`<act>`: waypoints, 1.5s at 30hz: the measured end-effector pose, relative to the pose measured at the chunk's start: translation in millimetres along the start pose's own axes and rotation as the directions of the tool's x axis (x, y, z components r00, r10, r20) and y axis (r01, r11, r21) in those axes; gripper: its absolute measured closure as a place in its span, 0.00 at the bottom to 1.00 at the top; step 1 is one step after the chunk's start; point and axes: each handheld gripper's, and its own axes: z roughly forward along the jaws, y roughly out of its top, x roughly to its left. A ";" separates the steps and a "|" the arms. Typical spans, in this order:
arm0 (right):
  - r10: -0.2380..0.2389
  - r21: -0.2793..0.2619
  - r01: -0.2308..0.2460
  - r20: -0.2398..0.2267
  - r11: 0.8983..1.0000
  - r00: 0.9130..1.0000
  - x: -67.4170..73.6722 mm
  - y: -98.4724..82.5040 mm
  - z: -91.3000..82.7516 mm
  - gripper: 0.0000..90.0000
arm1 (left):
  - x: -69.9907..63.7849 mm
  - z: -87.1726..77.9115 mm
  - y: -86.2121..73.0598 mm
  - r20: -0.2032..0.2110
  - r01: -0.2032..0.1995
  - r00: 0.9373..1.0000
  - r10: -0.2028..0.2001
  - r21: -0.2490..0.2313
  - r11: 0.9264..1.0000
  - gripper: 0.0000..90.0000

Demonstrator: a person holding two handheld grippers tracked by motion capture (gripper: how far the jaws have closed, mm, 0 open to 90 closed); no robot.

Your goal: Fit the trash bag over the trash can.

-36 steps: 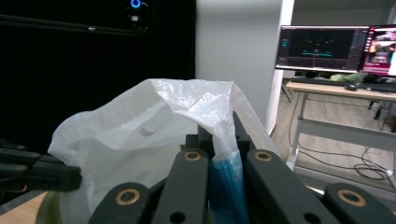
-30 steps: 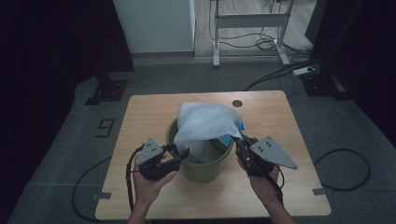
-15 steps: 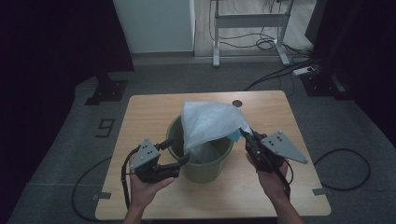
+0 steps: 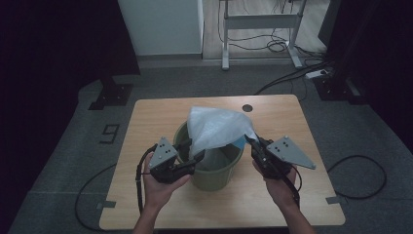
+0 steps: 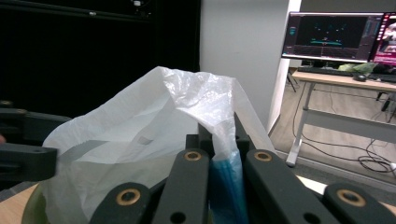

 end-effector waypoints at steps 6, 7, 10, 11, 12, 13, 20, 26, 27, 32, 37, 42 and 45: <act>-0.010 0.006 0.011 -0.026 1.000 1.000 6.2 0.8 4.1 0.99 | 4.2 -0.3 -1.6 0.021 -0.006 1.000 0.006 -0.005 1.000 0.85; -0.012 0.009 0.013 -0.032 1.000 0.999 7.3 0.3 5.0 0.99 | 5.0 -1.2 -2.1 0.022 -0.005 1.000 0.005 -0.009 1.000 0.89; -0.018 0.017 0.019 -0.053 1.000 0.998 10.7 -1.7 7.9 0.99 | 9.9 -7.0 -6.1 0.024 0.008 1.000 -0.007 -0.025 1.000 0.96; -0.019 0.019 0.020 -0.060 1.000 0.998 12.0 -2.3 8.7 0.99 | 11.3 -8.7 -7.4 0.024 0.015 1.000 -0.014 -0.030 0.999 0.98; -0.018 0.019 0.019 -0.063 1.000 0.998 12.4 -2.5 8.9 0.99 | 13.1 -10.8 -9.5 0.023 0.025 0.999 -0.024 -0.037 0.999 0.99; -0.015 0.018 0.017 -0.066 1.000 0.998 12.7 -2.7 9.2 0.98 | 15.0 -12.9 -11.6 0.020 0.031 0.999 -0.030 -0.041 0.999 1.00; -0.006 0.036 0.010 -0.100 0.999 0.995 15.4 -6.6 11.6 0.80 | 26.6 -23.0 -24.1 0.003 0.096 0.995 -0.096 -0.084 0.992 1.00; 0.012 0.087 -0.007 -0.056 0.996 0.998 19.4 -23.1 17.4 0.56 | 36.6 -32.8 -31.5 -0.008 0.145 0.989 -0.147 -0.117 0.983 1.00; 0.016 0.094 -0.012 -0.045 0.995 0.999 19.7 -27.2 17.9 0.56 | 38.5 -34.3 -32.7 -0.011 0.152 0.988 -0.154 -0.120 0.981 1.00; 0.036 0.117 -0.033 -0.024 0.993 0.999 15.9 -37.6 17.3 0.57 | 46.3 -41.4 -38.2 -0.011 0.180 0.983 -0.184 -0.134 0.974 1.00; 0.045 0.126 -0.044 -0.004 0.991 0.999 9.9 -42.2 13.9 0.71 | 49.7 -45.5 -43.3 -0.013 0.189 0.981 -0.193 -0.135 0.973 1.00; 0.063 0.110 -0.063 0.010 0.992 0.998 3.3 -41.7 9.6 0.86 | 50.3 -45.6 -46.1 -0.004 0.188 0.982 -0.190 -0.131 0.973 1.00; 0.070 0.094 -0.071 0.009 0.993 0.997 0.4 -40.1 7.8 0.95 | 50.4 -45.2 -47.5 0.004 0.187 0.982 -0.188 -0.126 0.974 1.00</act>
